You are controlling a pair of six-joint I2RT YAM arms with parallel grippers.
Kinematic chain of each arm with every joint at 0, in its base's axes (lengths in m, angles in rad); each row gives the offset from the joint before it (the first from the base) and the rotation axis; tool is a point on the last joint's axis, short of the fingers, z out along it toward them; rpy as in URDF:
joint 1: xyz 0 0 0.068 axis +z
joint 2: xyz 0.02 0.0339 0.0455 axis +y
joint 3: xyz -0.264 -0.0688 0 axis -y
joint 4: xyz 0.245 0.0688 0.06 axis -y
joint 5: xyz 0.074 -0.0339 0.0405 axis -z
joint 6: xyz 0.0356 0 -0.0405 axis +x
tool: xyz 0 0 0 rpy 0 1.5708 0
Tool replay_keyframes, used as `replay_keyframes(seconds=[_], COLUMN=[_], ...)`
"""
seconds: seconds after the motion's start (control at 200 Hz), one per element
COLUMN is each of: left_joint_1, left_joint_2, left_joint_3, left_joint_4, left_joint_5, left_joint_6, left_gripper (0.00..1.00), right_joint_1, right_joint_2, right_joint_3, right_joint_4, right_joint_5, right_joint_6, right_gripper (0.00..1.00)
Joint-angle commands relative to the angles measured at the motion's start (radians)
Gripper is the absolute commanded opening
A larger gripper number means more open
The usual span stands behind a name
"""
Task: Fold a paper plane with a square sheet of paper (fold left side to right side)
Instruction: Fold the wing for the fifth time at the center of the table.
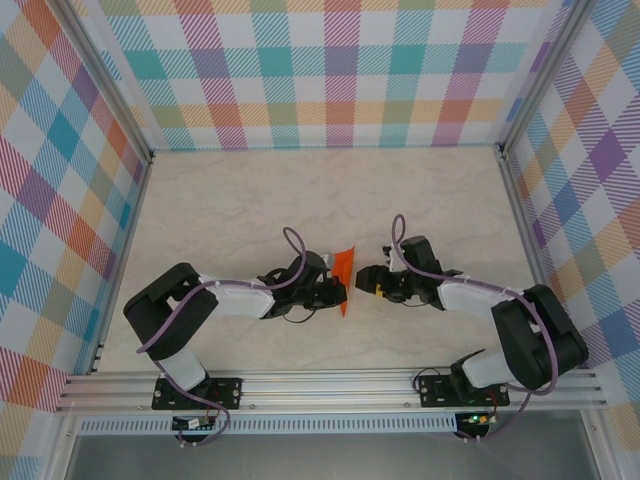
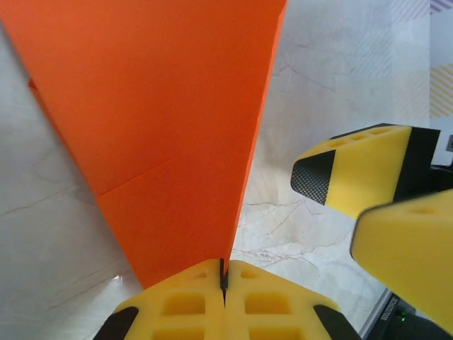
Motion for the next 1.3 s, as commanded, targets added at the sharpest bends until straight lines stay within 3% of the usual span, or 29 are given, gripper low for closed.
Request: replay_keyframes(seconds=[0.0,0.295,0.55,1.295], left_joint_1=[0.019,0.042,0.051,0.085], left_joint_2=[-0.016,0.026,0.041,0.122], left_joint_3=[-0.033,-0.078,-0.089,-0.137], left_joint_4=[0.108,0.235,0.252,0.391], left_joint_5=[0.041,0.081,0.081,0.106], left_joint_6=[-0.064,-0.136,-0.15,-0.228], left_gripper=[0.0,0.0,0.0,0.0], right_joint_1=[0.013,0.036,0.042,0.053], right_joint_2=[0.043,0.164,0.247,0.326], right_joint_3=[0.041,0.11,0.158,0.197], right_joint_4=[0.101,0.142,0.143,0.111], right_joint_5=[0.003,-0.001,0.017,0.044], right_joint_6=[0.033,0.048,0.047,0.053], right_gripper=[0.67,0.6,0.55,0.47])
